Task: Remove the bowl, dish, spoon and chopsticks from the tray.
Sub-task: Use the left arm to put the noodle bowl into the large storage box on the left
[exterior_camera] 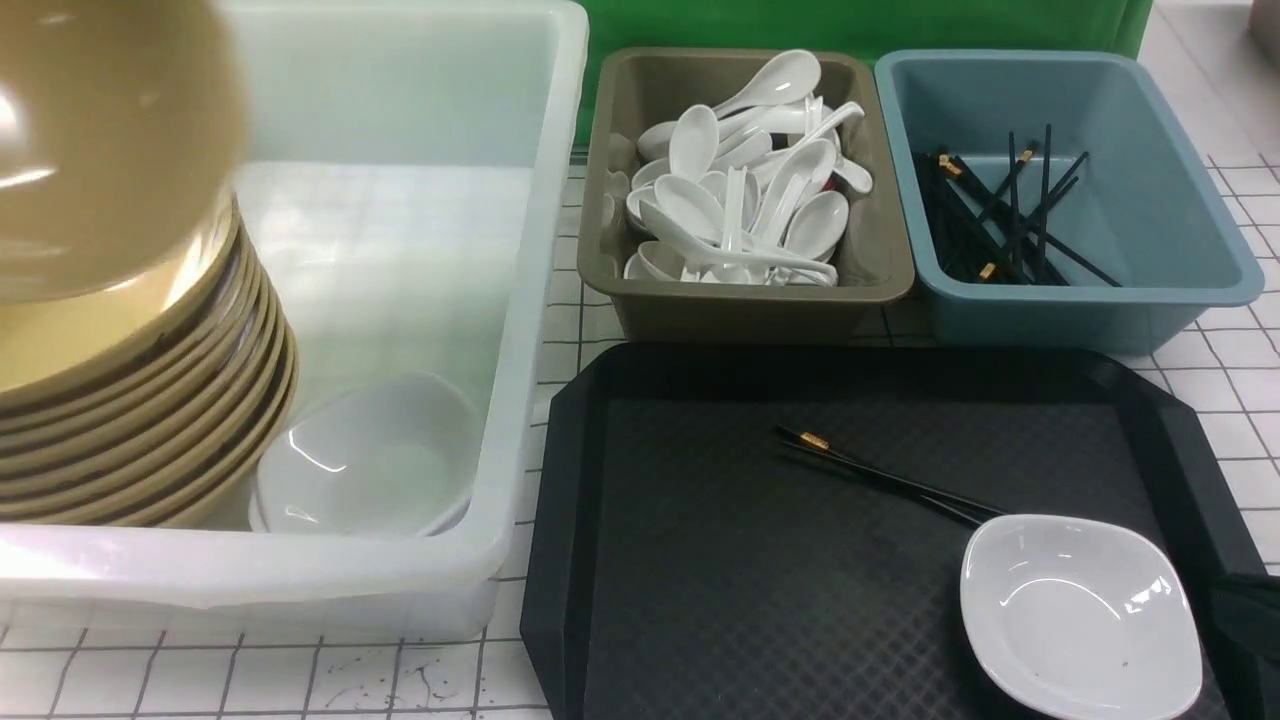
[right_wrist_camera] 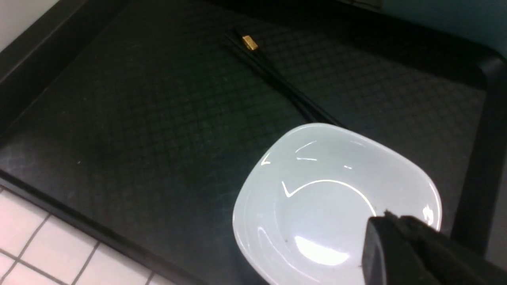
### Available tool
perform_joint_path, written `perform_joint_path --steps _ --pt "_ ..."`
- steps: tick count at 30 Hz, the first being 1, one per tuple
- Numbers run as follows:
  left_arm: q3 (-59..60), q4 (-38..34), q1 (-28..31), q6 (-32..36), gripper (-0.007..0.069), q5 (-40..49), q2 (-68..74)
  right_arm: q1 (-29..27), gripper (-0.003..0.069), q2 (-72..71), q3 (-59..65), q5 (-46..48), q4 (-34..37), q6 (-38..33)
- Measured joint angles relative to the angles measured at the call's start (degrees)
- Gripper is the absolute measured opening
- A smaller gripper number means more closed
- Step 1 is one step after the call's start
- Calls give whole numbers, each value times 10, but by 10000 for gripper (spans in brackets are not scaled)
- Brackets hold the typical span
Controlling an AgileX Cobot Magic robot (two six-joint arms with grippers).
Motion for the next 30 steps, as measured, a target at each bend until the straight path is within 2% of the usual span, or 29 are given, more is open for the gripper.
perform_joint_path --steps 1,3,7,10,12,14,15,17,19,21,23,25,27,29,30 --pt "30 -24 34 0 5 -20 -3 0 55 0 1 0 0 0" --pt "73 -47 54 0 5 -64 -1 0 55 0 1 0 0 0" --pt "111 -56 44 0 15 -108 24 0 59 0 2 0 0 7" --pt "117 -45 22 1 52 -121 43 0 67 1 2 -2 0 24" --pt "117 -15 -5 5 143 -136 63 0 87 2 2 -4 0 45" --pt "117 -2 -16 5 182 -139 69 0 98 5 2 0 0 53" --pt "118 24 -33 4 268 -135 74 0 129 13 -4 17 -1 78" --pt "118 41 -48 -3 359 -130 74 0 189 29 -18 50 -6 112" --pt "109 66 -66 -19 491 -121 65 0 277 53 -39 89 -33 163" --pt "92 79 -77 -33 573 -102 52 0 366 77 -58 126 -83 218" --pt "66 86 -85 -42 626 -87 34 0 425 96 -69 145 -126 265" --pt "32 87 -99 -49 646 -72 0 0 507 127 -74 158 -182 330" --pt "16 78 -114 -50 637 -71 -33 0 540 150 -74 155 -191 348" --pt "13 60 -142 -46 590 -78 -81 0 556 185 -73 128 -188 353" --pt "16 50 -163 -38 543 -86 -113 0 559 209 -71 110 -186 357"
